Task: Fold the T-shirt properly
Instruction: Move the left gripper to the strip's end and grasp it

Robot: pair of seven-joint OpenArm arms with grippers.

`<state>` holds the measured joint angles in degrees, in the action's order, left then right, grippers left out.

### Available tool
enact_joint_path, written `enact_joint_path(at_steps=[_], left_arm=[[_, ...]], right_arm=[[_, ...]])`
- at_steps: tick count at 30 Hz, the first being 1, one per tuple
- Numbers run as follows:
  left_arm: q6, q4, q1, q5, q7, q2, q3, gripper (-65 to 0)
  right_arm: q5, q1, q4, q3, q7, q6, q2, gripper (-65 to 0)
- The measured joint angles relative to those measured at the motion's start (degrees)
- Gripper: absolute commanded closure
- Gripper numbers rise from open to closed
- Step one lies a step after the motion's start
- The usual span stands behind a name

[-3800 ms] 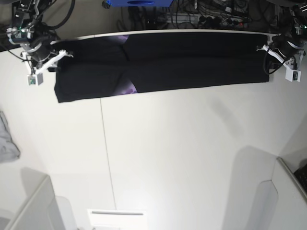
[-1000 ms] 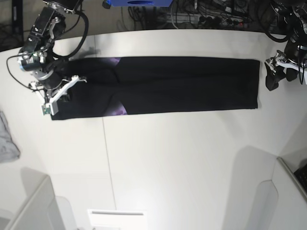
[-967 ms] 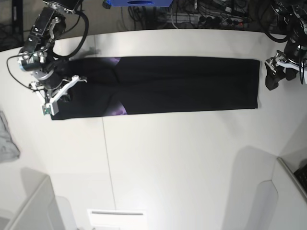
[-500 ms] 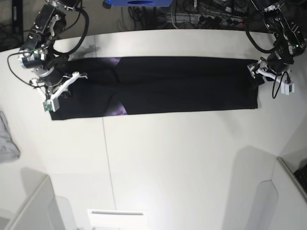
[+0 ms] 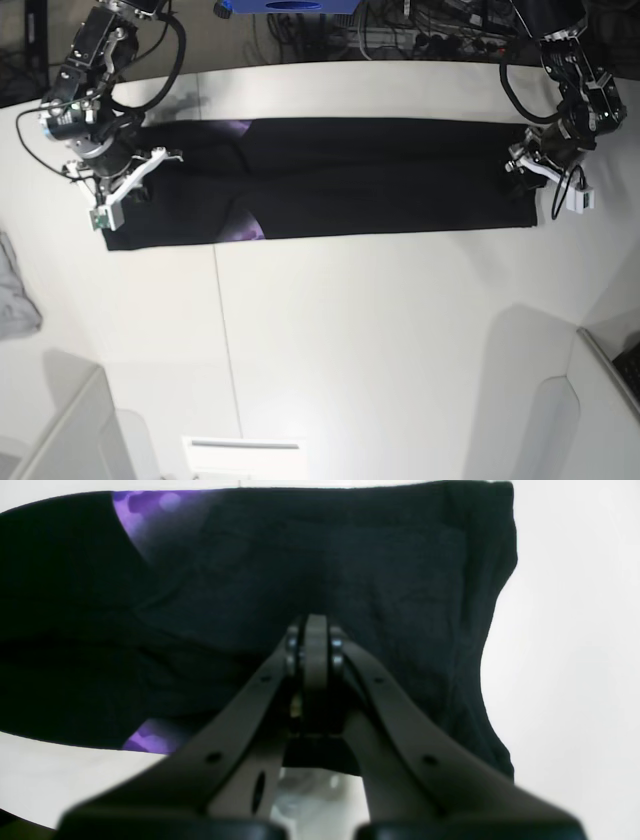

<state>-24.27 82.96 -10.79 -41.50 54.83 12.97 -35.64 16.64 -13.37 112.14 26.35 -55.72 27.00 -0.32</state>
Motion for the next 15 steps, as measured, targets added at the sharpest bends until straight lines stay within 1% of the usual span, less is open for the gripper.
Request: enact_joint_path(at_steps=[3,5,6,12,15], left_arm=[[0.02,-0.17,-0.04,0.13,0.48,-0.11,0.02,-14.3],[0.04,-0.24,-0.02,0.59,0.83,-0.11,0.09,-2.5],[0.04,-0.35,-0.04,0.57,0.90,-0.09,0.07,0.0],[0.04,-0.09,-0.22,0.52,1.29,-0.09,-0.52,0.0],[0.07,2.23,-1.09,1.68,3.45,0.37,-2.60,0.0]], right_arm=[[0.00,0.02,0.00,0.00,0.00,0.00,0.00,0.0],[-0.02,0.00,0.00,0.00,-0.02,0.02,0.00,0.0],[0.00,0.00,0.00,0.00,-0.02,0.00,-0.02,0.0],[0.00,0.13,0.00,0.00,-0.02,0.00,0.00,0.0],[-0.02,0.15,0.02,0.00,-0.02,0.02,0.00,0.0]])
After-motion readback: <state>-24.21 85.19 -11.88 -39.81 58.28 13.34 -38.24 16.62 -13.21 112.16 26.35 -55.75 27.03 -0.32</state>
